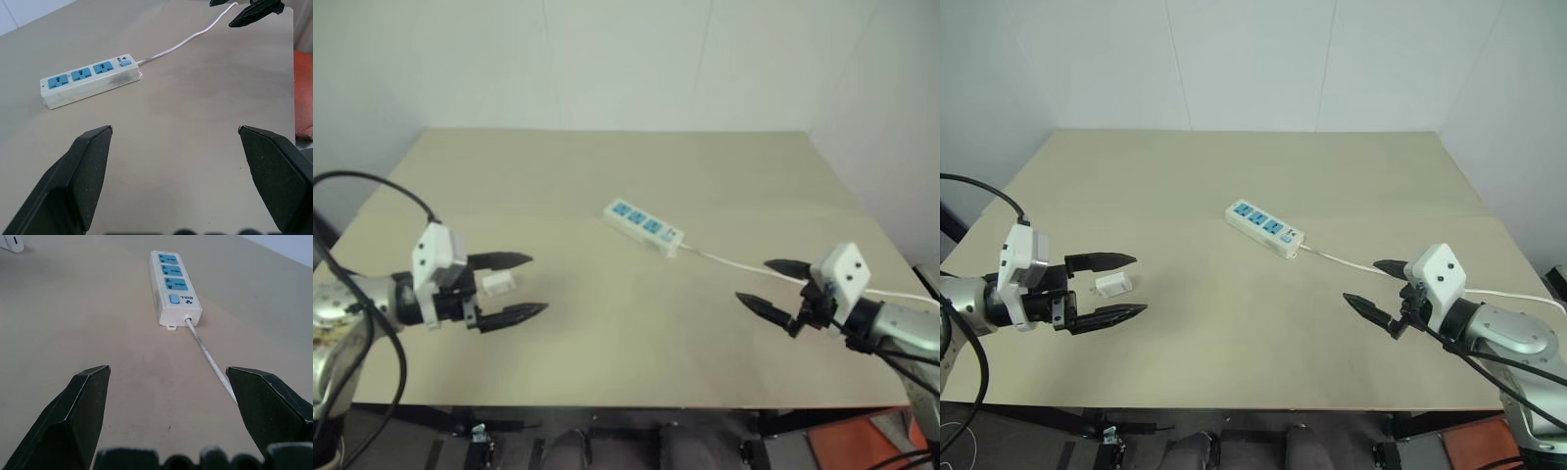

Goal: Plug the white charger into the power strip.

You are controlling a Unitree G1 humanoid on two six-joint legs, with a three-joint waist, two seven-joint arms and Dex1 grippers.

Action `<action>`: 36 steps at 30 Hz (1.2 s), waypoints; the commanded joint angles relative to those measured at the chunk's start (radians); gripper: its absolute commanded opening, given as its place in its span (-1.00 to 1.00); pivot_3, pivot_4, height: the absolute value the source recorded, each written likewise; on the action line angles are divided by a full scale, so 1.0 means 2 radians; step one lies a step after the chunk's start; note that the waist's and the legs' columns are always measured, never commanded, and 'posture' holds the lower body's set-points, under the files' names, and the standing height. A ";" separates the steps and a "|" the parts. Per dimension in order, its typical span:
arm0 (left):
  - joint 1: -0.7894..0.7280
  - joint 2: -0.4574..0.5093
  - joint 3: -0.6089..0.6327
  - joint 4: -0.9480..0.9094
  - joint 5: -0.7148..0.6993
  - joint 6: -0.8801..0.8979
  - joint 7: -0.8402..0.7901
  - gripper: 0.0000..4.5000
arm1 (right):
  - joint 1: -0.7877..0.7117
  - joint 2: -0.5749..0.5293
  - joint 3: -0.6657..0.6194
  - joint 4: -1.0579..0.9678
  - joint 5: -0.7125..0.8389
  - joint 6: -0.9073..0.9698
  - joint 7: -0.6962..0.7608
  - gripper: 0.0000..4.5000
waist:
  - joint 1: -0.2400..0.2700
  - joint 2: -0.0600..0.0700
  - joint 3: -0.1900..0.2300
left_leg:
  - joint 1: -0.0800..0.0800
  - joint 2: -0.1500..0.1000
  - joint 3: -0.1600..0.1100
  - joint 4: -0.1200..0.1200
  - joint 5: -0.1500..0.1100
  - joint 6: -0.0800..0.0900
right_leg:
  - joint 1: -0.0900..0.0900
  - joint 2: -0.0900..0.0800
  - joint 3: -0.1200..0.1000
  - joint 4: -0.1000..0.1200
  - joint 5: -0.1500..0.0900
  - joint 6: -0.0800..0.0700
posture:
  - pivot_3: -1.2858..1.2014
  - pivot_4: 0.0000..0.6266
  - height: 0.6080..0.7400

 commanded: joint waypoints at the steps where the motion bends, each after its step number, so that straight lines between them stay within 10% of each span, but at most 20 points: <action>1: -0.010 0.006 0.002 -0.007 -0.008 -0.001 0.001 1.00 | -0.009 -0.003 -0.010 -0.015 0.005 0.002 -0.004 0.99 | 0.000 0.000 0.000 | 0.000 0.000 0.000 0.000 0.000 0.000 | 0.000 0.000 0.000 0.000 0.000 0.000 | 0.03 -0.52 1.00; 15: -0.012 0.005 0.001 0.002 -0.003 -0.007 -0.001 1.00 | -0.059 0.031 0.032 0.017 -0.019 -0.003 -0.041 0.99 | -0.003 0.000 0.000 | 0.000 0.000 0.000 0.000 0.000 0.000 | 0.000 0.000 0.000 0.000 0.000 0.000 | 0.03 -0.52 1.00; 36: -0.027 0.011 -0.001 0.013 -0.001 -0.021 -0.007 1.00 | -0.425 0.254 0.146 0.702 -0.180 -0.331 -0.080 0.99 | -0.013 -0.001 0.000 | -0.001 0.000 0.000 0.000 0.000 0.000 | 0.000 0.000 0.001 -0.001 0.005 -0.002 | 0.03 -0.52 1.00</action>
